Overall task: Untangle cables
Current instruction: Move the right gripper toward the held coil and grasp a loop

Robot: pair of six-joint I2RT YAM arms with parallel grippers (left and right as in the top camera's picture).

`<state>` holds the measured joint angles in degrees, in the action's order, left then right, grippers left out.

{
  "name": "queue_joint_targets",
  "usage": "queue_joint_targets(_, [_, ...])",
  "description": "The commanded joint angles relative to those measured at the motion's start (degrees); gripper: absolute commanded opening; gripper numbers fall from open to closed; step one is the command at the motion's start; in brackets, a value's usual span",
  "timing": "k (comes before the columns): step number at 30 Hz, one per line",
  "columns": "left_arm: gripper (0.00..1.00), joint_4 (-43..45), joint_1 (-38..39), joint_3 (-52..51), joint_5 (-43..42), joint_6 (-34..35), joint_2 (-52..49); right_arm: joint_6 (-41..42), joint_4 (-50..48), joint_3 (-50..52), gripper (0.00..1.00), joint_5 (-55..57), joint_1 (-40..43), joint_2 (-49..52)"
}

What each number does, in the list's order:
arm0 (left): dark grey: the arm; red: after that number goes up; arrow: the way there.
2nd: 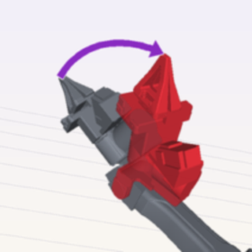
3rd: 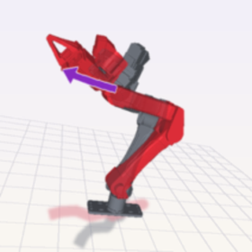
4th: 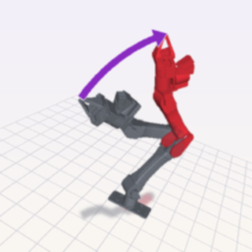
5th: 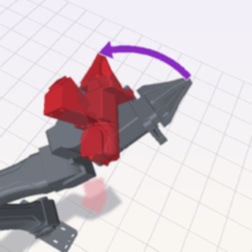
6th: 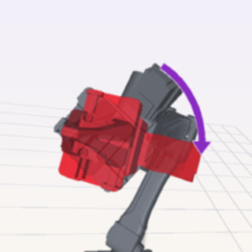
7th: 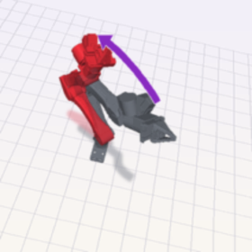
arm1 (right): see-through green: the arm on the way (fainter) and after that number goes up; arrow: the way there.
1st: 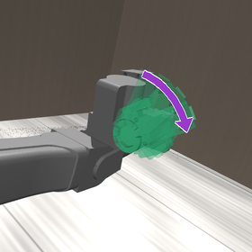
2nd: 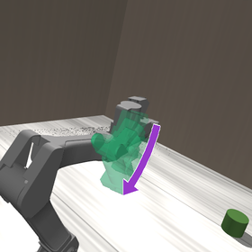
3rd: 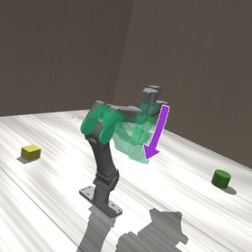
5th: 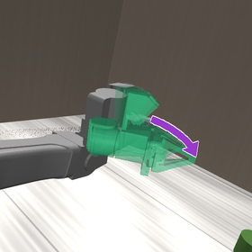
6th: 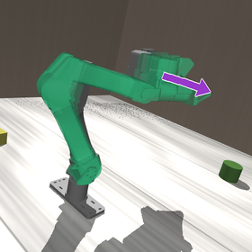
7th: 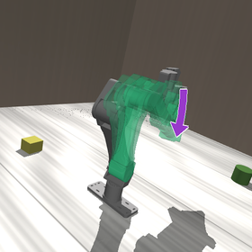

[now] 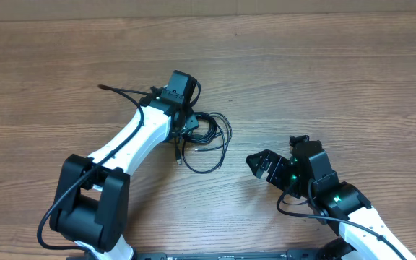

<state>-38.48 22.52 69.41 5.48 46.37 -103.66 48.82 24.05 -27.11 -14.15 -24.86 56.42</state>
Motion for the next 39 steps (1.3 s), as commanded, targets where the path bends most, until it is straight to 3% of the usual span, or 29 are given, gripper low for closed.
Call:
queue_joint_targets(1, [0.54, 0.9, 0.2, -0.4, 1.6, 1.5, -2.5, -0.9, -0.4, -1.2, 1.0, 0.1, -0.3, 0.0])
queue_joint_targets(5, [0.54, 1.7, 0.2, -0.4, 1.6, 1.5, -5.1, -0.9, -0.4, -1.2, 1.0, 0.2, -0.3, 0.0])
queue_joint_targets(7, [0.48, 2.0, 0.1, -0.4, 1.6, 1.5, -6.5, -0.9, -0.4, -1.2, 1.0, 0.2, -0.3, 0.0])
queue_joint_targets(10, [0.04, 2.1, 0.0, -0.4, 1.6, 1.5, -7.6, -0.9, -0.4, -1.2, 1.0, 0.2, -0.3, 0.0])
queue_joint_targets(13, [0.04, 2.1, -0.1, -0.3, 1.7, 1.4, -7.5, -1.6, -0.5, -1.2, 1.0, 0.5, -0.3, 0.0])
queue_joint_targets(17, [0.04, 1.5, -0.6, 1.0, 1.9, 0.1, -6.7, -8.8, -0.3, -2.4, 1.0, 2.6, -0.2, 0.0])
queue_joint_targets(26, [0.04, -4.6, -0.8, 6.9, -3.2, -6.2, -2.2, -8.8, 1.6, -9.7, 1.0, -2.9, -0.2, 0.0])
queue_joint_targets(31, [0.04, -4.6, -0.7, 7.7, -8.2, -7.9, 1.8, -7.4, -2.2, -9.7, 1.0, -8.5, -0.2, 1.6])
queue_joint_targets(39, [0.04, -5.8, -0.7, 7.7, -10.9, -13.3, 7.8, 3.4, -10.6, -9.7, 0.96, -10.6, -0.2, 8.3])
